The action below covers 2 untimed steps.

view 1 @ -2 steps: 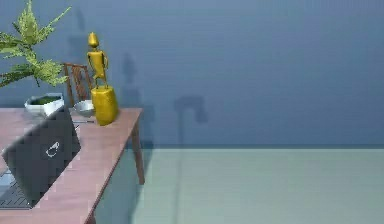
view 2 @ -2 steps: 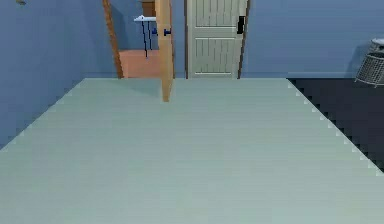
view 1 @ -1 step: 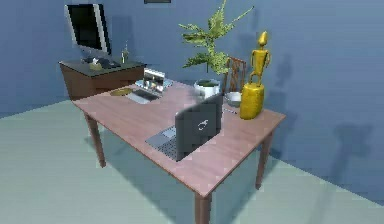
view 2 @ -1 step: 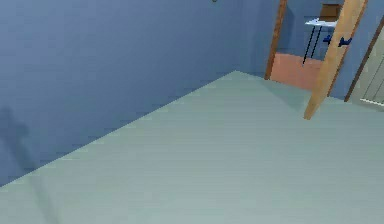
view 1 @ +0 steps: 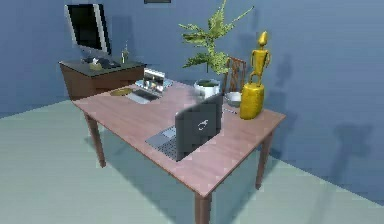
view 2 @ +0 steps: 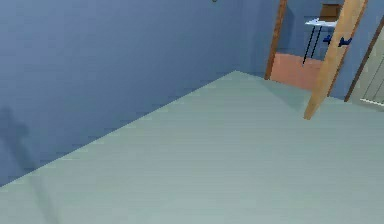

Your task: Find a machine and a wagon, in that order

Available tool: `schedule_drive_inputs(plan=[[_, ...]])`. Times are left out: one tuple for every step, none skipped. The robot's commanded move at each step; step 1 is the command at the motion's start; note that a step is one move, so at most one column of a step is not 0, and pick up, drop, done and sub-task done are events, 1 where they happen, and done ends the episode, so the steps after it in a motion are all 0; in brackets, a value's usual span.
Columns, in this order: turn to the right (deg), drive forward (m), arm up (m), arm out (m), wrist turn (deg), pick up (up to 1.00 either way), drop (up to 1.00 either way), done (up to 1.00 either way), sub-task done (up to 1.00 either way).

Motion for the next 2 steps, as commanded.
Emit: schedule_drive_inputs(plan=[[45.0,0.00,0.00,0.00,0.0,0.00,0.00,0.00,0.00],[45.0,0.00,0.00,0.00,0.0,0.00,0.00,0.00,0.00]])
